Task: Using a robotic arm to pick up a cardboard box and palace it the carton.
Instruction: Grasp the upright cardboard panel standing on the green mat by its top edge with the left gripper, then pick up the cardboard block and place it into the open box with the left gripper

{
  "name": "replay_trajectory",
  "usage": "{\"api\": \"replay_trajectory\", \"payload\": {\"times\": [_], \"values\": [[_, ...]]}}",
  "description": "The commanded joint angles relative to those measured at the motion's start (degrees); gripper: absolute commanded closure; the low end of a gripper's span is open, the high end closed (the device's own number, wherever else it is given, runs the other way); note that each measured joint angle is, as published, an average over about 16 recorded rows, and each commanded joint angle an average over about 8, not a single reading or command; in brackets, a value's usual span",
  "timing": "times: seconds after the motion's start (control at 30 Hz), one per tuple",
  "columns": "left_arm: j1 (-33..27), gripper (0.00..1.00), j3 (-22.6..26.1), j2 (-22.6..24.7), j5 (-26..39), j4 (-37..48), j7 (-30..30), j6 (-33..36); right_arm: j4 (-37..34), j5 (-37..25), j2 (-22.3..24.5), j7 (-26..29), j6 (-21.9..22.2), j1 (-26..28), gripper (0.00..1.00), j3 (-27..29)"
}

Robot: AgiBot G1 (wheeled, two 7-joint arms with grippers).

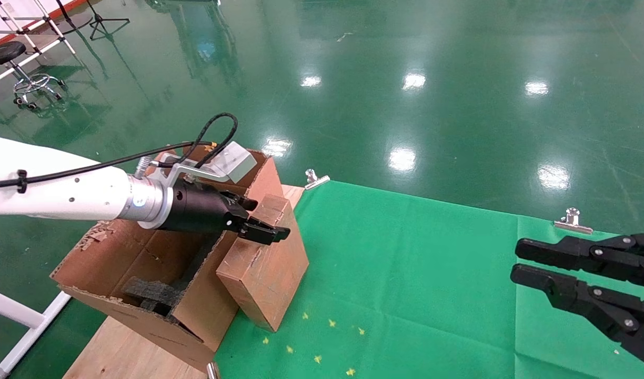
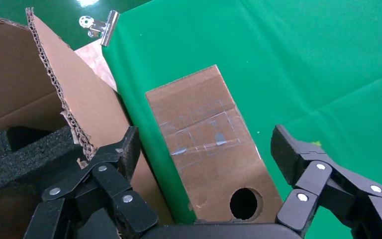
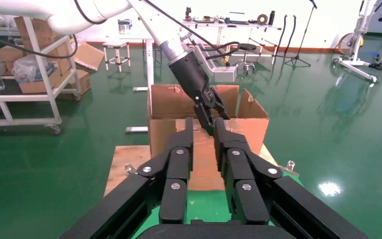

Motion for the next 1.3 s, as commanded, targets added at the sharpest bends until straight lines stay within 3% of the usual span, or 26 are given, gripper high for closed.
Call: {"api": "replay_trajectory", "payload": {"times": [0.03, 0.57, 0.83, 1.03, 1.3], "values": [[0.01, 1.00, -0.03, -0.02, -0.08, 0.00, -0.05, 0.00, 0.00, 0.00, 0.00, 0.00, 0.00, 0.00, 0.00, 0.00], [0.02, 1.00, -0.14, 0.00, -0.33, 0.30, -0.02, 0.04, 0.00, 0.00, 0.00, 0.00, 0.00, 0.00, 0.00, 0.00], [-1.99, 1.00, -1.36, -0.34, -2.27, 2.15, 2.70, 0.22, 0.00, 0.00, 0.00, 0.00, 0.00, 0.00, 0.00, 0.00], [-6.55, 1.00, -4.72, -1.79, -6.71, 5.87, 7.78, 0.25, -0.01, 0.00, 0.00, -0.01, 0.00, 0.01, 0.00, -0.01], [-17.56, 1.00, -9.62, -4.29, -10.88, 14.68, 17.70, 2.11, -0.01, 0.01, 0.00, -0.01, 0.00, 0.01, 0.00, -0.01]]}}
